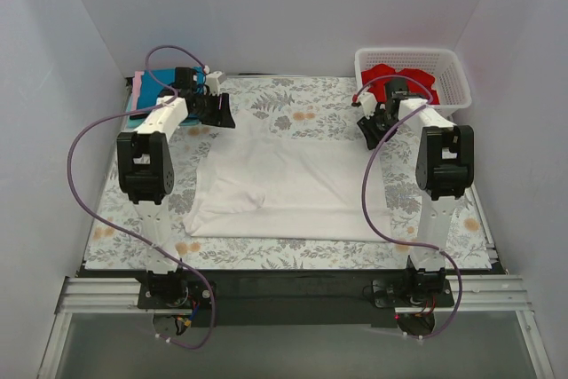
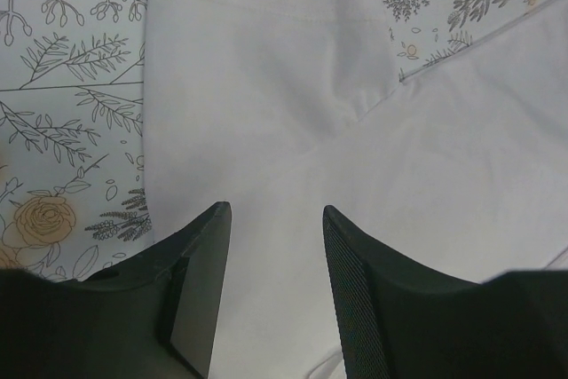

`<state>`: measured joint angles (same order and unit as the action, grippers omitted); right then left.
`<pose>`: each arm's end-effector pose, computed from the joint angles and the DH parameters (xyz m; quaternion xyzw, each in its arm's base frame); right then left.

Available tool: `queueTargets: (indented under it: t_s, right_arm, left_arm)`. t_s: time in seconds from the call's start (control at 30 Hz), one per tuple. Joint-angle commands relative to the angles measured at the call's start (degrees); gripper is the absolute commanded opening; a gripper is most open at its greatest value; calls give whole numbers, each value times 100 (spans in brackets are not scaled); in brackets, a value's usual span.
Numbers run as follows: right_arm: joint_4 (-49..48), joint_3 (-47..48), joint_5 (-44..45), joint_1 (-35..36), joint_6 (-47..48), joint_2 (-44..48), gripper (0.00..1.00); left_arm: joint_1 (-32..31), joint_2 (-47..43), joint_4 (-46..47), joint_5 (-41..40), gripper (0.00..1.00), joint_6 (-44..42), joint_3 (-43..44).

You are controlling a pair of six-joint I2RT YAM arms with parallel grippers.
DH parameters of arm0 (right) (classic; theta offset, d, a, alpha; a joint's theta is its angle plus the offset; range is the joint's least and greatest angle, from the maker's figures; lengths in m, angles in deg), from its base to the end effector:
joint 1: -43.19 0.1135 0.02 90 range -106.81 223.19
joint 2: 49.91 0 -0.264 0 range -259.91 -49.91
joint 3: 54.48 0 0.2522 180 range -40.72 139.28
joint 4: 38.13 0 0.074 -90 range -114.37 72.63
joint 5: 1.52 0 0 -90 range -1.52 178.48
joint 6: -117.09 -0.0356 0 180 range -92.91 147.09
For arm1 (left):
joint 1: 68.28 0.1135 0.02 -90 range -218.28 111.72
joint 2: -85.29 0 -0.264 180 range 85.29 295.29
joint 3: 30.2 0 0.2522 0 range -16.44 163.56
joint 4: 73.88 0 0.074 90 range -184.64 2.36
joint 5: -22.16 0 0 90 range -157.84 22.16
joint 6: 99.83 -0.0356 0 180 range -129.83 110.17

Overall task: Fold and stack the t-shirts
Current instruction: Fold the tshirt

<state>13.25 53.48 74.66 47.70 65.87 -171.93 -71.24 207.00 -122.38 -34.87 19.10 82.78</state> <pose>0.4477 0.0438 0.1773 -0.3816 0.8922 0.0501 0.2364 0.4626 -0.0433 0.2125 -0.1287 0.9144 -0.3361 0.1853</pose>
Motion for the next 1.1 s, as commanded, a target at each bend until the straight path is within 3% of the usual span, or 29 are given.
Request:
queueTargets:
  t_s: [0.0, 0.23, 0.47, 0.77, 0.93, 1.07]
  right_arm:
    - [-159, 143, -6, -21, 208, -103, 51]
    - [-159, 64, -120, -29, 279, -217, 40]
    - [-150, -50, -94, -29, 384, -191, 25]
    - [-142, -138, -112, -21, 410, -182, 13]
    - [-133, -121, -77, -21, 402, -156, 1]
    - [-115, -94, -77, -21, 410, -94, 1]
  left_arm:
    - [-12, 63, 152, -54, 45, 148, 299]
    - [-143, 748, 152, -651, 50, 175, 1036]
    - [-372, 1416, 81, -1187, 49, -36, 1626]
    - [-591, 2190, 73, -1583, 48, -124, 2277]
    - [-653, 2366, 55, -1583, 37, -98, 2514]
    - [-662, 2314, 73, -1618, 24, -115, 2523]
